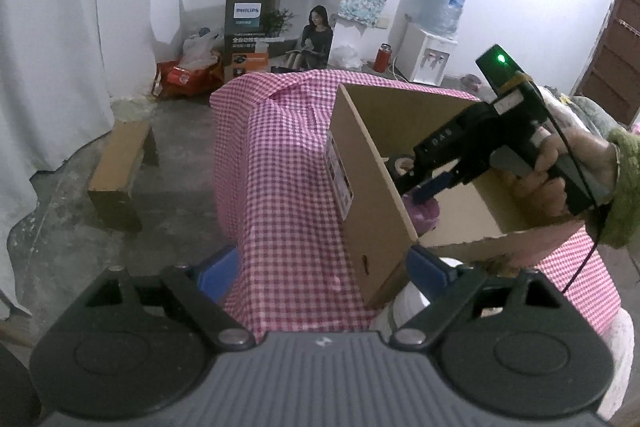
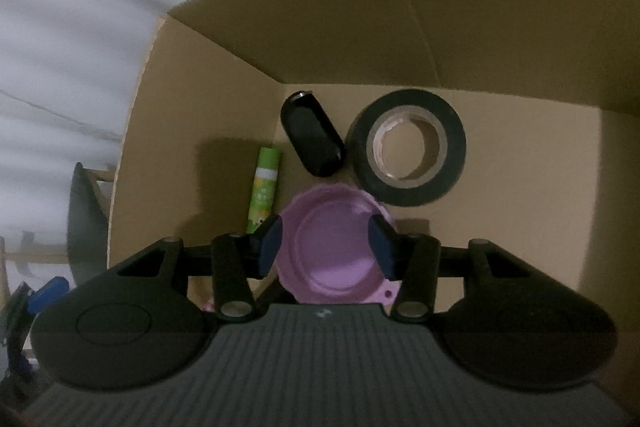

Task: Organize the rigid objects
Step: 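Lower the pink lid into the box and open the right gripper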

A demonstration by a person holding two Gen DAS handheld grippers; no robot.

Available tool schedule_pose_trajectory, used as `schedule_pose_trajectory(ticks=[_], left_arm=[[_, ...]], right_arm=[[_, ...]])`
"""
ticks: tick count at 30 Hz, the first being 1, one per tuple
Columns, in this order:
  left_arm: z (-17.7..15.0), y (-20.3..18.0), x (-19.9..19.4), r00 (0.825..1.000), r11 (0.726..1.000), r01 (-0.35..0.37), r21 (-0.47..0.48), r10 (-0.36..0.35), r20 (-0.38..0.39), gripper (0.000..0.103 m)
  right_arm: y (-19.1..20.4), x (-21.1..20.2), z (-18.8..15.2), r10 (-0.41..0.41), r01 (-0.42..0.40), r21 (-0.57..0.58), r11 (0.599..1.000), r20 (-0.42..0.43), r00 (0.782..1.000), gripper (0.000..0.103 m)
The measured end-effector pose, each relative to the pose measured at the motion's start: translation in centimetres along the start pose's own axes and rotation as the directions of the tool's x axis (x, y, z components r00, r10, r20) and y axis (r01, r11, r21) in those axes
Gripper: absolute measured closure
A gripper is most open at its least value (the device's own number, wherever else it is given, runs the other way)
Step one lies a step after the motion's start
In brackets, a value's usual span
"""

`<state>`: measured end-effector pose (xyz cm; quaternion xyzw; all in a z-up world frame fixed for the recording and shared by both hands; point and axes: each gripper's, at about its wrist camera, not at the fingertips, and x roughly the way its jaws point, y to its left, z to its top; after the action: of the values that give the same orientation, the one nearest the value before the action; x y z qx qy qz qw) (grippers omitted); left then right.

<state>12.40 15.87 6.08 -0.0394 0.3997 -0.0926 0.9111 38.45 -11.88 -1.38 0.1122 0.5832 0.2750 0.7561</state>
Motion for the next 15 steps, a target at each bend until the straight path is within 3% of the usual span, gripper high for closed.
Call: schedule_pose_trajectory(ticks=[6, 15], left_arm=[[-0.8, -0.2, 0.1, 1.0, 1.0, 0.0, 0.008, 0.0, -0.01, 0.011], [-1.4, -0.3, -0.4, 1.0, 1.0, -0.006, 0.008, 0.006, 0.003, 0.011]], right_arm=[[1.1, 0.0, -0.3, -0.025, 0.026, -0.023, 0.999, 0.017, 1.0, 0.055], [1.5, -0.5, -0.9, 0.036, -0.035, -0.009, 0.999, 0.006, 0.999, 0.053]])
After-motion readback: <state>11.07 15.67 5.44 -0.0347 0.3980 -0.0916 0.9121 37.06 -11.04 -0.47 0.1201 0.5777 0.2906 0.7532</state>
